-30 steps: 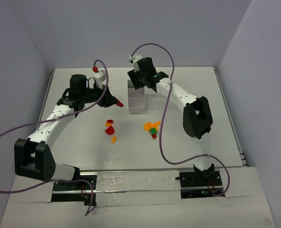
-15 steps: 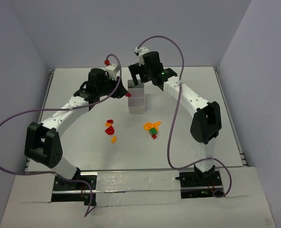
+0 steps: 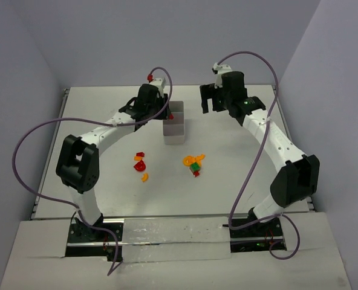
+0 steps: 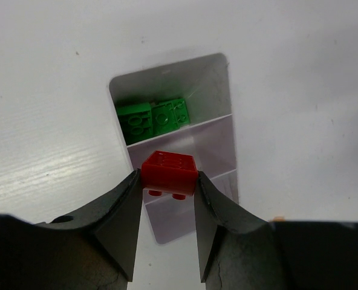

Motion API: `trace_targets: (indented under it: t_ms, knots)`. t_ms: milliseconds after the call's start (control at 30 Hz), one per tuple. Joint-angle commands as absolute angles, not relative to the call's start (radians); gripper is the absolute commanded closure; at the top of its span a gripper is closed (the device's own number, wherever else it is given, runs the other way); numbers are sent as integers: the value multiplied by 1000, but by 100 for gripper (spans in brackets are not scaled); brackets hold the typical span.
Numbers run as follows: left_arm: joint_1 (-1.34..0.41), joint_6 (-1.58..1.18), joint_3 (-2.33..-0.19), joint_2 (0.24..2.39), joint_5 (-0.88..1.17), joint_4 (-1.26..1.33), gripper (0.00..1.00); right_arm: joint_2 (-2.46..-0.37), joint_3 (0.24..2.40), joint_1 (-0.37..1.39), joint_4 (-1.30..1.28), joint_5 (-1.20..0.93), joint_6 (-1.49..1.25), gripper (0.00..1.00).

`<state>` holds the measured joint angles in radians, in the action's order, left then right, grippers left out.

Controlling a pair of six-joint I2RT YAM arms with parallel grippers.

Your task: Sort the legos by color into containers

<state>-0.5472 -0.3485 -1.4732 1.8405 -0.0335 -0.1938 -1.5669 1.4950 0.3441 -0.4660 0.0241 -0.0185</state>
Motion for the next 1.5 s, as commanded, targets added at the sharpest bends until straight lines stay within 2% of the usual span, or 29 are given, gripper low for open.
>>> trace_targets:
  t_ms: [0, 133, 233, 533, 733, 867, 1033, 1133, 1233, 1467]
  knots:
    - [-566, -388, -1537, 1866, -78, -222, 95, -1470, 1413, 315, -478, 5, -34, 0]
    - [-576, -391, -1546, 1885, -96, -226, 81, -1448, 1376, 301, -487, -38, -32, 0]
    - [-580, -393, -1561, 1897, -100, -235, 65, -1428, 1343, 301, -501, -66, -18, 0]
    - [-581, -382, -1601, 1889, -89, -255, 36, -1388, 1261, 304, -565, -131, 21, 1]
    - [-579, -375, -1651, 1840, -89, -300, 33, -1367, 1228, 327, -629, -182, 59, 7]
    - [-569, -358, -1642, 1740, -94, -318, 29, -1373, 1215, 411, -670, -191, 92, 14]
    - [-508, -335, -1534, 1569, -87, -366, 25, -1474, 1228, 588, -755, -193, 104, 18]
    - [-464, -341, -1457, 1496, -81, -378, 25, -1548, 1235, 636, -781, -203, 96, 20]
    - [-419, -334, -1354, 1416, -87, -351, 22, -1636, 1246, 664, -805, -196, 81, 22]
    - [-391, -316, -1294, 1350, -98, -348, 21, -1743, 1281, 676, -801, -171, 56, 26]
